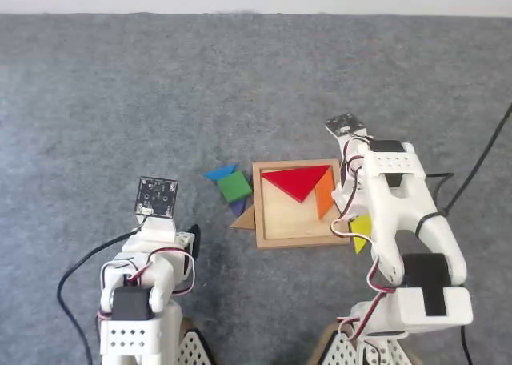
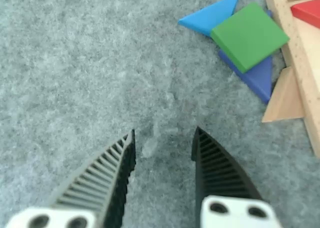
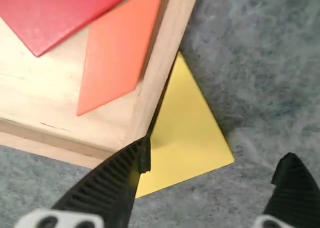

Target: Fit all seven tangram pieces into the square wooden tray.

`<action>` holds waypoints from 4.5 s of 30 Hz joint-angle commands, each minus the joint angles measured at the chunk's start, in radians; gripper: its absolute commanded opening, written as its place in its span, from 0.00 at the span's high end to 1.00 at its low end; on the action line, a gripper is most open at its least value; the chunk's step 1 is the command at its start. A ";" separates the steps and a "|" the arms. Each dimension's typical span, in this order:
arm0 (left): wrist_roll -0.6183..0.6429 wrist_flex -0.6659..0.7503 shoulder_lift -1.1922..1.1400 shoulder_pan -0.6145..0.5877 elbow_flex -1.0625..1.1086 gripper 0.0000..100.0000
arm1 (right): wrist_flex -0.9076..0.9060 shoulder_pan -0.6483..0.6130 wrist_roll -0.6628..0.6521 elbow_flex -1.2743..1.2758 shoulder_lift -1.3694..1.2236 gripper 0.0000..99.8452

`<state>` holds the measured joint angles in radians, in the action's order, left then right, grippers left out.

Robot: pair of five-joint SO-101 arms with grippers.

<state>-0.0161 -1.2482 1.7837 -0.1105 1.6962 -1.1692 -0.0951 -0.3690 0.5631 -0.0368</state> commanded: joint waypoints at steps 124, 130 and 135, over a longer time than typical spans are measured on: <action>0.009 -0.002 0.011 -0.003 -0.012 0.82 | 0.177 0.166 0.285 0.035 0.007 0.85; 0.009 -0.002 0.011 -0.003 -0.012 0.82 | 0.170 0.166 0.322 0.109 0.166 0.84; 0.009 -0.002 0.011 -0.003 -0.012 0.82 | 0.163 0.168 0.325 0.173 0.346 0.84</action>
<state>-0.0161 -1.2482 1.7837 -0.1105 1.6962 -0.9866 0.0660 -0.0560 0.7242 0.1749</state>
